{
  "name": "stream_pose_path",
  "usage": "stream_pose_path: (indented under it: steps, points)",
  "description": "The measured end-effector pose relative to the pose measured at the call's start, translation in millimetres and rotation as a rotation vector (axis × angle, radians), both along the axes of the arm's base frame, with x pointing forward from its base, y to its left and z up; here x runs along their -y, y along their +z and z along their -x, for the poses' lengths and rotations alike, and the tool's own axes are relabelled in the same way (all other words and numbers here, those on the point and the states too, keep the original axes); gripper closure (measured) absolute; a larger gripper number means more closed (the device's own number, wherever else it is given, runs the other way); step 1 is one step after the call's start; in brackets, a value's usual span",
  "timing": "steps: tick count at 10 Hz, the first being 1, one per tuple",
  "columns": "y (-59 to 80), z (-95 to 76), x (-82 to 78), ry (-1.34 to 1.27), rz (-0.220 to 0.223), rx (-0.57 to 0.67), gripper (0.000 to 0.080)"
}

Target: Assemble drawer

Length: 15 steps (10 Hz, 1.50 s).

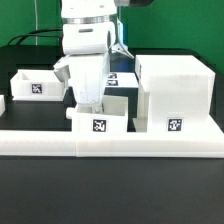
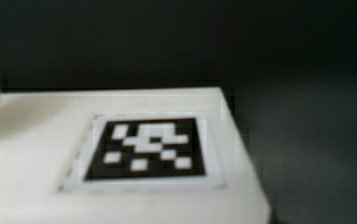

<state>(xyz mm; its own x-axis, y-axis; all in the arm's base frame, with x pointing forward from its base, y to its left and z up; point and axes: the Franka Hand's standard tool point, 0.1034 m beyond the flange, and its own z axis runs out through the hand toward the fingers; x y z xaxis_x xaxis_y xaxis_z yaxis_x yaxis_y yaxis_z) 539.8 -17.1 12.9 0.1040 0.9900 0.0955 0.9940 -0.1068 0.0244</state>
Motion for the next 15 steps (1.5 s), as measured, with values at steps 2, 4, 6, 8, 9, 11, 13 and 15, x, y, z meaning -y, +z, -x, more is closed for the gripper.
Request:
stream_pose_path:
  steps: [2,4,6,8,9,11,13,15]
  points:
    - [5.2,-5.5,-8.4,-0.008,-0.008,-0.013,0.0758]
    - [5.1,-4.4,-8.2,-0.032,-0.008,-0.009,0.0758]
    - [2.9,-1.5,-8.9,-0.031,-0.008,-0.008,0.0758]
    - [1.9,-0.2,-14.6,-0.022,-0.012,-0.010,0.0758]
    - [2.1,-0.2,-16.1,-0.022,-0.013,-0.003,0.0758]
    - [-0.3,1.1,-14.8,-0.012,-0.013,-0.004,0.0758]
    - [-4.3,1.7,-17.6,0.046,-0.014,0.005,0.0758]
    - [-4.0,1.1,-20.5,0.086,-0.007,0.009,0.0758]
